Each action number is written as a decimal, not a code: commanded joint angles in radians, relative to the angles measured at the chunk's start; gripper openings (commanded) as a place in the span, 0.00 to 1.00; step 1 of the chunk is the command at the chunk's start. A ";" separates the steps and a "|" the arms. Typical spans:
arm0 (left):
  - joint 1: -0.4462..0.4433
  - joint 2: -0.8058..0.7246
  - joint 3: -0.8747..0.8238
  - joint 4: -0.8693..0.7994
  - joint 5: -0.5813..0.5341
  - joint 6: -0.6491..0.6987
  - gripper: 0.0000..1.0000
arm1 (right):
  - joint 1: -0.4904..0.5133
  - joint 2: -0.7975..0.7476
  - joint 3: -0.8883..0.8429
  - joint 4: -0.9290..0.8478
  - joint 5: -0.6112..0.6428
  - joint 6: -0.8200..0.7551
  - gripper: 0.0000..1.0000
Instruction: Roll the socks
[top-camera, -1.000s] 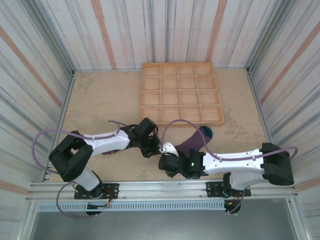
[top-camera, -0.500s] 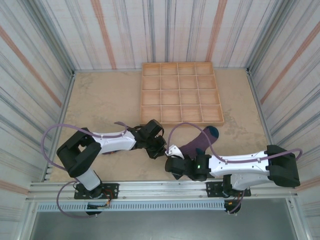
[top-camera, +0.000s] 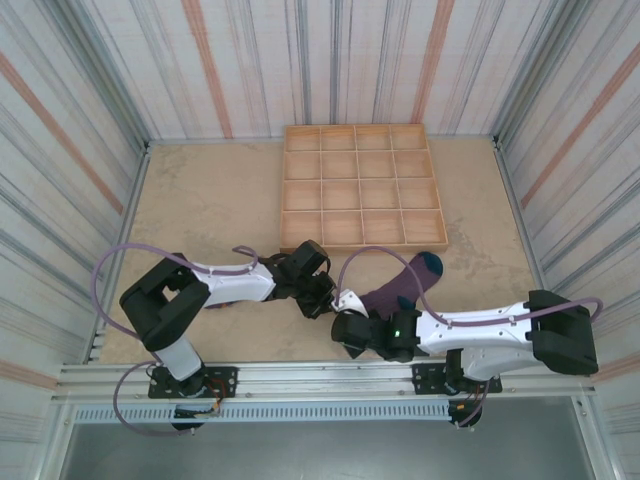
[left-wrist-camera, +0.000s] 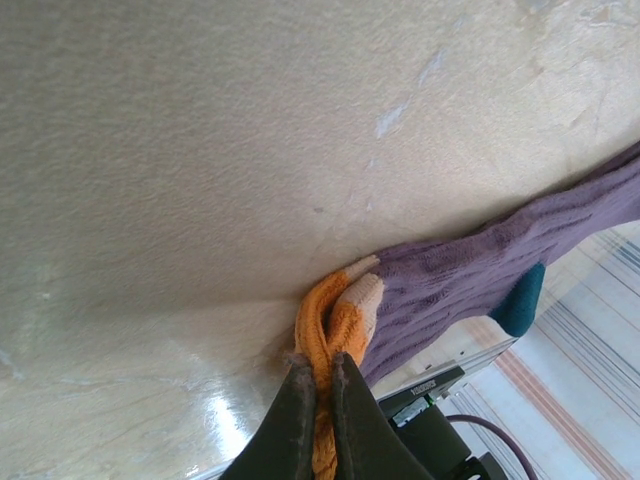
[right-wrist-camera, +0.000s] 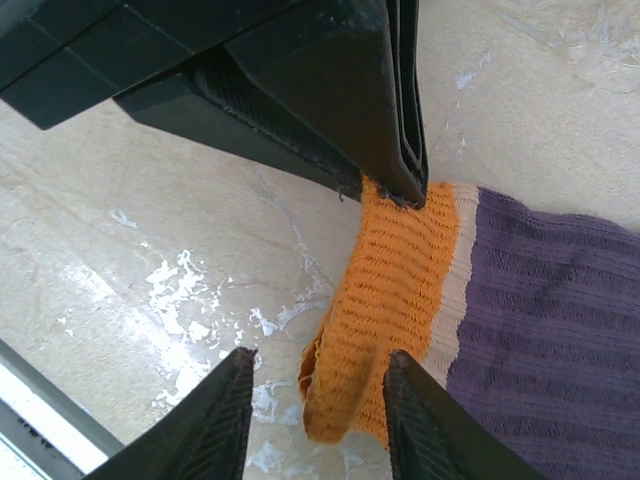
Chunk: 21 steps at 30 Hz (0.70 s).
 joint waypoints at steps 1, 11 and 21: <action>-0.004 0.018 -0.011 0.023 0.021 -0.013 0.00 | -0.010 0.029 -0.006 0.013 0.030 0.040 0.36; -0.004 0.017 -0.019 0.031 0.027 -0.013 0.00 | -0.016 0.061 -0.003 0.016 0.070 0.066 0.28; -0.002 0.015 -0.002 0.017 0.012 0.018 0.17 | -0.033 0.020 -0.042 0.037 0.012 0.085 0.02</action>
